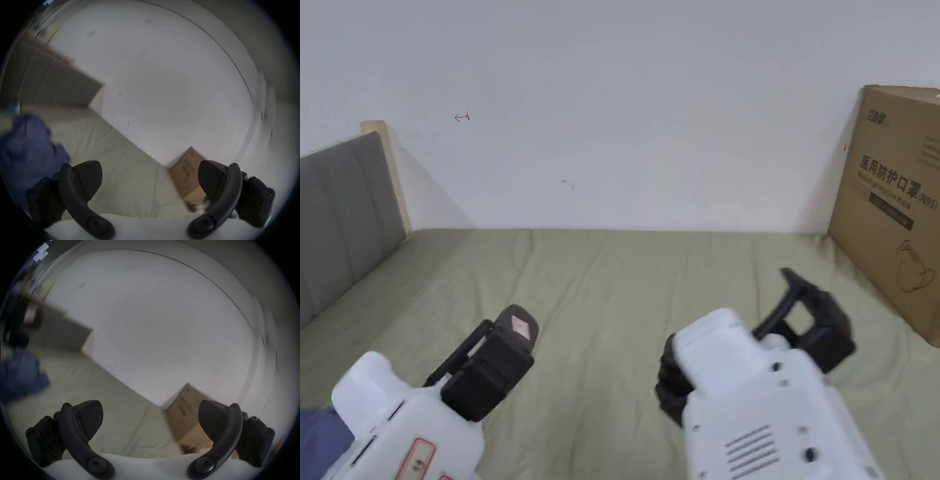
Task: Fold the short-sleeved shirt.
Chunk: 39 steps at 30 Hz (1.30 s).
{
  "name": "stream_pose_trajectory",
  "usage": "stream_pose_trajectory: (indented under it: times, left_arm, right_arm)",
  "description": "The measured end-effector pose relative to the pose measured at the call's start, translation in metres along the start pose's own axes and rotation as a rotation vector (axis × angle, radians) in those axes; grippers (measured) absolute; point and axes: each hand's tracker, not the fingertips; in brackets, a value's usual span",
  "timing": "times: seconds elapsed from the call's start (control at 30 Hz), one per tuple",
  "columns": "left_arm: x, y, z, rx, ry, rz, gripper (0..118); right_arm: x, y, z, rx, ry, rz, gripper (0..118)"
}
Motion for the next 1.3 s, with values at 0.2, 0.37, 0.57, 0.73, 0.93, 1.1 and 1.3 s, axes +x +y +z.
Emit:
stream_pose_trajectory:
  times: [0.2, 0.37, 0.57, 0.73, 0.93, 1.1, 1.3]
  left_arm:
    - [-0.031, -0.022, 0.002, -0.073, 0.010, 0.163, 117]
    - [0.016, -0.010, -0.001, -0.020, 0.102, -0.318, 117]
    - [0.083, -0.018, 0.000, 0.082, 0.134, -0.976, 117]
    - [0.086, -0.043, 0.007, 0.074, 0.141, -1.141, 117]
    - [0.078, -0.026, 0.009, 0.019, 0.097, -0.958, 116]
    - [0.082, -0.019, 0.009, 0.030, 0.093, -0.940, 77]
    - [0.079, -0.026, 0.011, 0.012, 0.086, -0.935, 1]
  right_arm:
    - [-0.061, -0.002, 0.004, -0.021, 0.220, 0.294, 116]
    - [-0.029, -0.001, -0.010, -0.096, 0.275, -0.160, 116]
    - [0.036, -0.033, -0.005, -0.077, 0.143, -0.838, 116]
    - [0.046, -0.073, 0.002, -0.233, -0.010, -1.079, 116]
    - [0.048, -0.062, 0.014, -0.119, -0.102, -0.755, 116]
    - [0.049, -0.051, 0.026, -0.056, -0.064, -0.814, 115]
    - [0.053, -0.050, 0.029, -0.074, -0.146, -0.886, 9]
